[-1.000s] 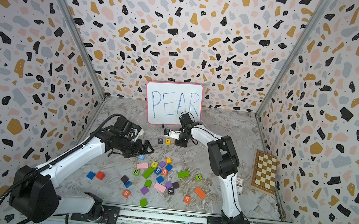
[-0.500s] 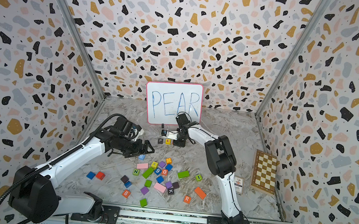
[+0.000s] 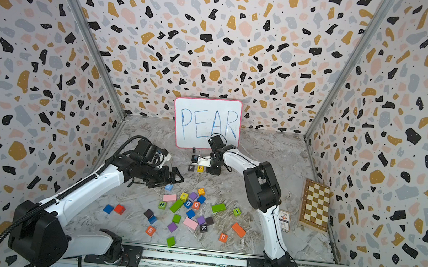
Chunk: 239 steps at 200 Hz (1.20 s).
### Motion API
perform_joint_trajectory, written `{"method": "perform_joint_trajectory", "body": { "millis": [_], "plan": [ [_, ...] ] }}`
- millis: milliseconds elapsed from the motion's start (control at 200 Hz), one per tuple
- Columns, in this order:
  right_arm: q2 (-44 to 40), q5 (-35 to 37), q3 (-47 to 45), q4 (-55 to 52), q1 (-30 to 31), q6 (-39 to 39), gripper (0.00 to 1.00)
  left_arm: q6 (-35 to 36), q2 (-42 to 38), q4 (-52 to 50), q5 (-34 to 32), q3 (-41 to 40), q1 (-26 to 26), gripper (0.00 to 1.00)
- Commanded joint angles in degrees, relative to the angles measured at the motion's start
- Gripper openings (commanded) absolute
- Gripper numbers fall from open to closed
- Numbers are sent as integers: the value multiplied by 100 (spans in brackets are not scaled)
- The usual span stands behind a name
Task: Spell the uppercase word “pear” with letter blocks
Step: Place the letter block at the center of the board.
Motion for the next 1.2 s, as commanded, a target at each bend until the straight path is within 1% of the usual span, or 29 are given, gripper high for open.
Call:
{"method": "perform_joint_trajectory", "body": {
  "millis": [0,436,1051,1191],
  "plan": [
    [14,97,56,-196,32,-73,33,-1,-96,83,38,-85,23,99],
    [-55,223,-10,-116,25,-123,39,-36,-140,90,34,-90,23,99],
    [-490,234,24,-148,97,-144,41,-132,-174,205,75,-106,25,99],
    [-663,260,42,-204,159,-113,42,-219,-311,290,88,-263,25,99]
  ]
}}
